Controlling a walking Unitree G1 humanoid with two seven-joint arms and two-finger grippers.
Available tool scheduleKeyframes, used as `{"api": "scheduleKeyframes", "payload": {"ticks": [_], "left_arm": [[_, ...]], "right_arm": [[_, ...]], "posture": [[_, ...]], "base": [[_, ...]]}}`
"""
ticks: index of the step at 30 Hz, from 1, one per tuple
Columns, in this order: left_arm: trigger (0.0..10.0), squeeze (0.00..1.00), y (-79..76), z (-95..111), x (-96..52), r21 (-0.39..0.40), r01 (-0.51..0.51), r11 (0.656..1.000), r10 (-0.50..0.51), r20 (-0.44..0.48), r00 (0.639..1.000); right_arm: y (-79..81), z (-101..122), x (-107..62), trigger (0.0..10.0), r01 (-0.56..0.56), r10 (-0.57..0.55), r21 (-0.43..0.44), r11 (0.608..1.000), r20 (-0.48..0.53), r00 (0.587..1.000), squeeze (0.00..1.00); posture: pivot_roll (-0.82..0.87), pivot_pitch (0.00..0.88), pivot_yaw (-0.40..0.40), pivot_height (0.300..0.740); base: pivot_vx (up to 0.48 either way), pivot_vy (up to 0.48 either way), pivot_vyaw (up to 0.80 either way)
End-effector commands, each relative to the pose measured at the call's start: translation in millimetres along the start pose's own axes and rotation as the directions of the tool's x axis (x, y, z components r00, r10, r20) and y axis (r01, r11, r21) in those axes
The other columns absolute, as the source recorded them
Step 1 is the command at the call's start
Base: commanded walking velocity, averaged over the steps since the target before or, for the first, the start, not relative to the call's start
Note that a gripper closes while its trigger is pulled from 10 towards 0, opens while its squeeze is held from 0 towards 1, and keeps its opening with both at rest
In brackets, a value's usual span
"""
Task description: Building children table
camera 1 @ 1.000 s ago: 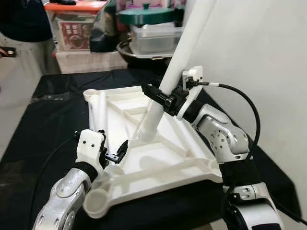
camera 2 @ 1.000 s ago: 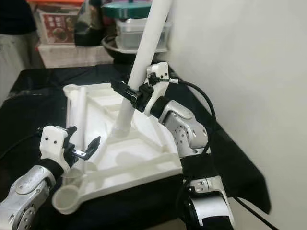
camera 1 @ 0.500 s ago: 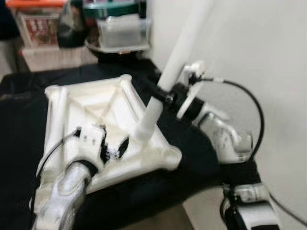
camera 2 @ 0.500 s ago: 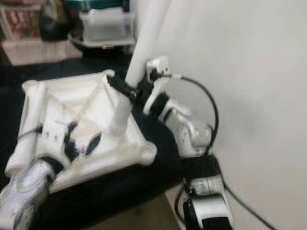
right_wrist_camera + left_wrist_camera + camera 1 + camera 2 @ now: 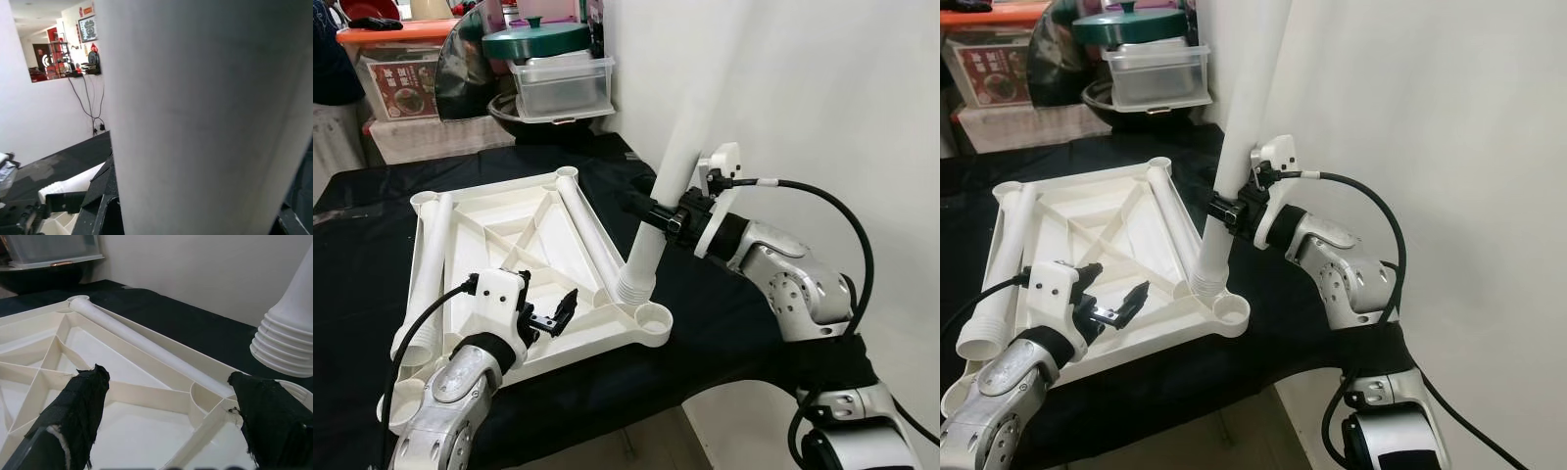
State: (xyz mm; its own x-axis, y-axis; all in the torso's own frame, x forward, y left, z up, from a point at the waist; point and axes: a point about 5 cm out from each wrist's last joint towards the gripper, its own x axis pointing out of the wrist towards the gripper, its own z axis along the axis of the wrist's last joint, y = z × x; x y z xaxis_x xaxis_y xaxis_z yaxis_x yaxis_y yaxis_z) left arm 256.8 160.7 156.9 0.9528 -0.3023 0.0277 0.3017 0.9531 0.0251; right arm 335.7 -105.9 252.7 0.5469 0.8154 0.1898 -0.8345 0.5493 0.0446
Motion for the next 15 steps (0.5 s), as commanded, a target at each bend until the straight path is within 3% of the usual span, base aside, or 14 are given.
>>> {"api": "scheduleKeyframes", "payload": {"ticks": [1, 6, 15], "left_arm": [[10.0, 0.0, 4.3, -3.2, -0.2, 0.006, -0.019, 1.0, 0.019, -0.017, 1.0], [10.0, 0.0, 4.4, -3.8, -1.5, 0.01, -0.024, 1.0, 0.024, -0.014, 1.0], [10.0, 0.0, 7.0, -4.4, -2.7, 0.021, -0.027, 0.999, 0.027, -0.017, 0.999]], "right_arm": [[-1.8, 6.4, 3.1, 10.0, 0.01, -0.009, -0.033, 0.999, 0.008, 1.0, 0.0], [-4.9, 7.1, 1.7, 10.0, 0.022, -0.021, -0.038, 0.999, 0.007, 1.0, 0.0], [-3.9, 5.2, -2.1, 10.0, -0.026, 0.023, -0.102, 0.994, -0.035, 0.999, 0.0]], "posture": [[-0.01, 0.0, -0.036, 0.74], [0.0, 0.0, -0.036, 0.74], [0.0, 0.0, -0.034, 0.74]], "base": [[0.0, 0.0, -0.79], [0.0, 0.0, -0.78], [0.0, 0.0, 0.0]]}}
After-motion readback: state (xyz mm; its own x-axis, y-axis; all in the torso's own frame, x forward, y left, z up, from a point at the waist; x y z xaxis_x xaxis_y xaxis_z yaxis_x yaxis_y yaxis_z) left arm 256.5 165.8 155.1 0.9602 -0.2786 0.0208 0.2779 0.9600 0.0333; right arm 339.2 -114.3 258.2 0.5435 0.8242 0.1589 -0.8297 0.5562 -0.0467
